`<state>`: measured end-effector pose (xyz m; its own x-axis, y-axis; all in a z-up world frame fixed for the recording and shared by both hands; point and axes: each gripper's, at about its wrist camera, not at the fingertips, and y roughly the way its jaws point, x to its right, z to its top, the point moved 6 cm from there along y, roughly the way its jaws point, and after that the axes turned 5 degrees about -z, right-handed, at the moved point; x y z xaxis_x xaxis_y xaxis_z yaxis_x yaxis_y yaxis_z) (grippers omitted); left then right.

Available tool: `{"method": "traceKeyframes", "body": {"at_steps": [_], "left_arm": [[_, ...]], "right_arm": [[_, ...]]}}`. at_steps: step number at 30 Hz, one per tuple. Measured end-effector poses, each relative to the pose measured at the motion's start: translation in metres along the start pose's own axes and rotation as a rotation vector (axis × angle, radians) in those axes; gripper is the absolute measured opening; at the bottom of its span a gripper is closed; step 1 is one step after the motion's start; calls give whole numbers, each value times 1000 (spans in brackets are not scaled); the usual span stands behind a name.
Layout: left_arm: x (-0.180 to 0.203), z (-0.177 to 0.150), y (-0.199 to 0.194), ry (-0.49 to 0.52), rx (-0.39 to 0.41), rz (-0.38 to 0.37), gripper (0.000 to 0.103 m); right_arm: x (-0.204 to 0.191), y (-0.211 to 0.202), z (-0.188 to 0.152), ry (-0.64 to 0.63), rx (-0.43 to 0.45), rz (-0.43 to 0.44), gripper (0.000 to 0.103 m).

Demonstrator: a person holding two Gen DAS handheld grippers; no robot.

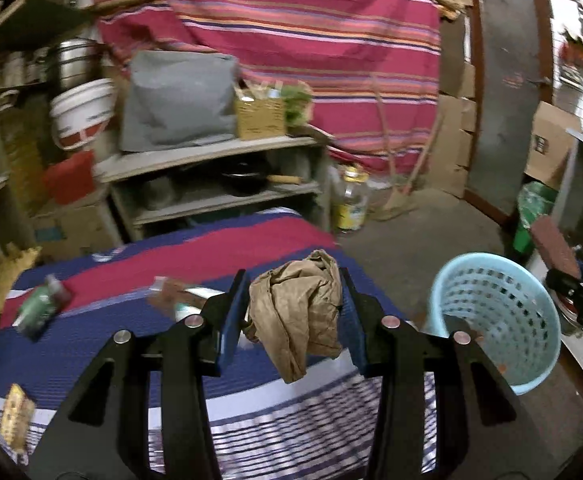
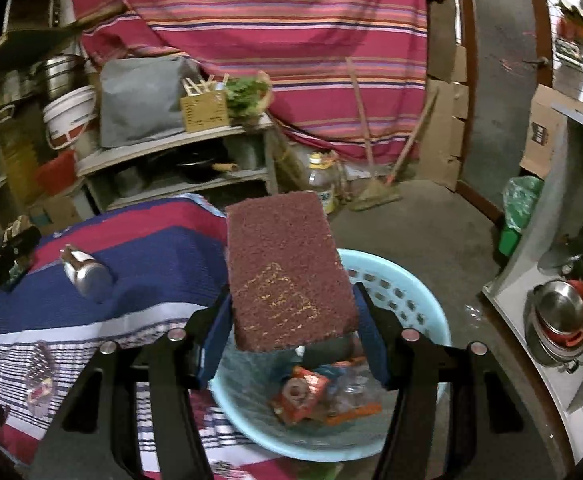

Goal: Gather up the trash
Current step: 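Open the left gripper over the basket while the right releases the brown pad into it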

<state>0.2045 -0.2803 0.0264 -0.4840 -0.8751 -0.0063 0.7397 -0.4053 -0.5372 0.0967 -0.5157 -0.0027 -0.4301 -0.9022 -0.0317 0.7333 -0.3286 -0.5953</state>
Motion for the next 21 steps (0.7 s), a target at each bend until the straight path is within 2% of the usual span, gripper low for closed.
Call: {"method": "traceKeyframes", "body": {"at_steps": [9, 12, 16, 21], "left_arm": [[85, -9, 49, 41, -48, -119, 43], [113, -10, 59, 63, -53, -161, 43], [139, -11, 72, 93, -55, -179, 43], [154, -11, 88, 73, -84, -217, 46]], "right_arm": [[47, 31, -27, 64, -70, -78, 58], [55, 41, -35, 74, -85, -80, 58], [62, 50, -40, 69, -98, -92, 58], [72, 58, -43, 92, -110, -79, 58]]}}
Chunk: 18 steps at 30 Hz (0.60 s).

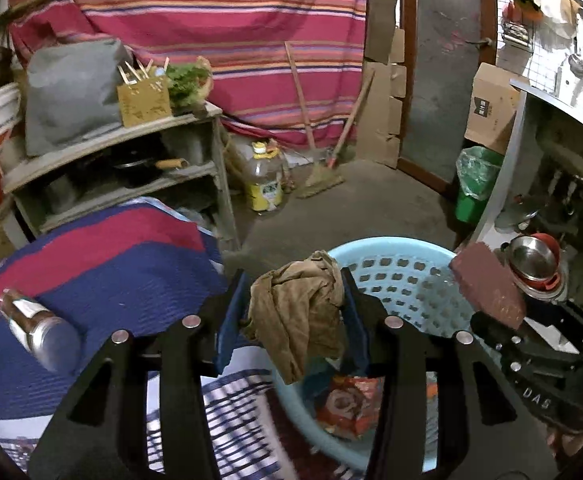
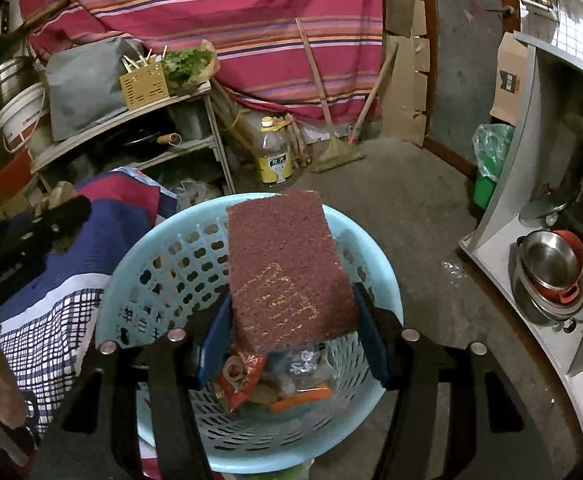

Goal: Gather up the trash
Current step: 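Open the left gripper over the basket while the right releases the brown pad into it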

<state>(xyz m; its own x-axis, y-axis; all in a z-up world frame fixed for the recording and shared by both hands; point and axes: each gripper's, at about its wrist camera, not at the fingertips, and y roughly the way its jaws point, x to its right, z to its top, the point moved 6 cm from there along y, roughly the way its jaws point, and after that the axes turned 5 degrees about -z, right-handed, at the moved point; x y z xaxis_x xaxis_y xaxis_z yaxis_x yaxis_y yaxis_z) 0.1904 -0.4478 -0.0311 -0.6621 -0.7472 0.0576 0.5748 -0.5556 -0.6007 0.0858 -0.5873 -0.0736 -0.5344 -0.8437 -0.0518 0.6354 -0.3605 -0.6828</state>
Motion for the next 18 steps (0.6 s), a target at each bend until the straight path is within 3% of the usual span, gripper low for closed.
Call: {"method": "traceKeyframes", "body": {"at_steps": [6, 11, 18], "left_arm": [[8, -4, 13, 13, -30, -17, 48], [7, -6, 8, 19, -29, -27, 72], [-9, -5, -11, 53, 15, 45, 82]], "right_arm": [[6, 6, -4, 22, -14, 4, 58], [4, 8, -6, 20, -22, 8, 58], [3, 11, -12, 19, -36, -3, 58]]}}
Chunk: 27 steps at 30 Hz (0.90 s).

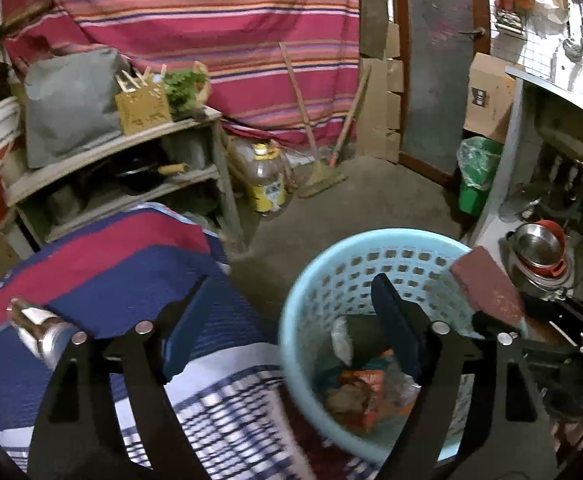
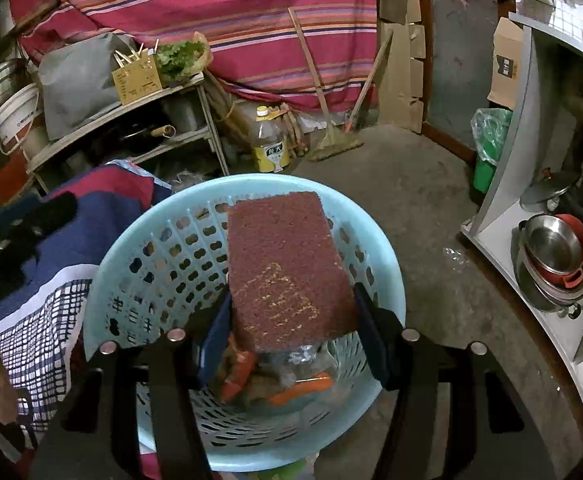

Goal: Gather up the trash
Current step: 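Open the left gripper over the basket while the right releases the brown pad into it, then move both open grippers back over the table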

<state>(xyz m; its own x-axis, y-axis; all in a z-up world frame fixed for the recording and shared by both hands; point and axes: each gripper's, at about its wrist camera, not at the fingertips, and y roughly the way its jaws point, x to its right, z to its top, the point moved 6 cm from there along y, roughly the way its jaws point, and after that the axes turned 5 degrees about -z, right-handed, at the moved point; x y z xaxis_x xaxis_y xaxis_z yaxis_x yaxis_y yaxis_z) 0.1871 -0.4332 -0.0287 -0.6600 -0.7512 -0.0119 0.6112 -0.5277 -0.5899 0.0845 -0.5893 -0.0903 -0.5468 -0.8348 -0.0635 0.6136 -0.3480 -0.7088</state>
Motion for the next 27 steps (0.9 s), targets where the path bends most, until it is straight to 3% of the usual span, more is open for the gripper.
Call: {"method": "traceKeyframes", "body": {"at_steps": [5, 12, 15, 20, 23, 27], "left_arm": [[-37, -9, -30, -5, 57, 121, 97], [-84, -30, -76, 21, 86, 260, 98], [-108, -41, -92, -1, 70, 292, 98], [-147, -64, -125, -69, 59, 321, 98], [-162, -83, -145, -106, 63, 331, 98], [-177, -113, -175, -160, 85, 360, 98]], "right_arm": [[-13, 3, -2, -3, 1, 15, 58], [-50, 3, 4, -52, 32, 50, 59], [-62, -3, 9, -76, 72, 61, 79], [-65, -20, 12, -105, 132, 30, 86], [-65, -37, 9, -87, 164, 49, 93], [-77, -69, -3, -99, 196, 77, 95]]}}
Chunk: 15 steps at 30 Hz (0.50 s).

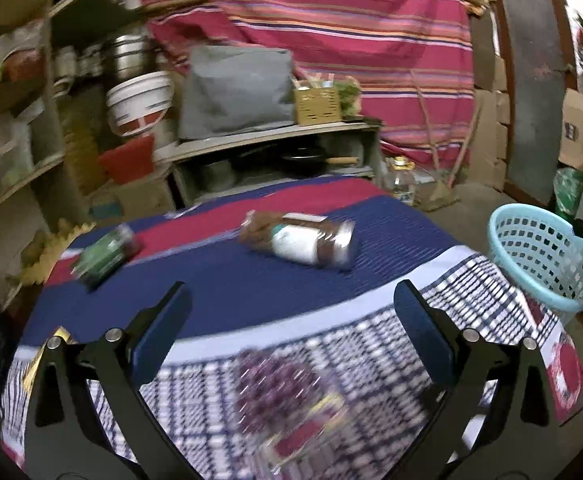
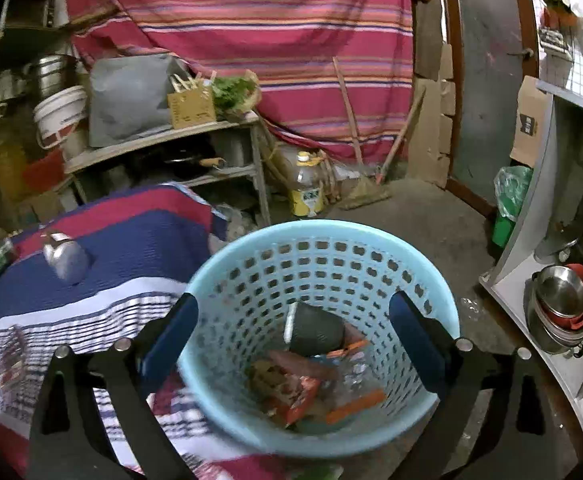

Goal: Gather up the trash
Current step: 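Move both open grippers back over the table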

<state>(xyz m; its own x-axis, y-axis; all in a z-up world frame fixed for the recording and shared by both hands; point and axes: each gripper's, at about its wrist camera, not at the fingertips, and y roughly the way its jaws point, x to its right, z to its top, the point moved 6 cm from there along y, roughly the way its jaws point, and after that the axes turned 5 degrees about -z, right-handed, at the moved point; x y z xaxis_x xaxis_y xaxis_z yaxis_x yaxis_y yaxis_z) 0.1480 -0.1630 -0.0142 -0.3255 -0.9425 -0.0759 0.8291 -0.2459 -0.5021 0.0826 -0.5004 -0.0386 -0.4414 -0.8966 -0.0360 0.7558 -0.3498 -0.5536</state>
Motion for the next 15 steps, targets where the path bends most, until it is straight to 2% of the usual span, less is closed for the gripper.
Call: {"method": "traceKeyframes", "body": {"at_steps": [7, 15], "left_arm": [[-37, -32, -38, -44, -5, 49, 98], [-69, -33, -77, -118, 41, 70, 98]], "right_arm": [[-48, -67, -7, -85, 80, 92, 96], [-83, -153, -9, -141, 120, 246, 99]]}}
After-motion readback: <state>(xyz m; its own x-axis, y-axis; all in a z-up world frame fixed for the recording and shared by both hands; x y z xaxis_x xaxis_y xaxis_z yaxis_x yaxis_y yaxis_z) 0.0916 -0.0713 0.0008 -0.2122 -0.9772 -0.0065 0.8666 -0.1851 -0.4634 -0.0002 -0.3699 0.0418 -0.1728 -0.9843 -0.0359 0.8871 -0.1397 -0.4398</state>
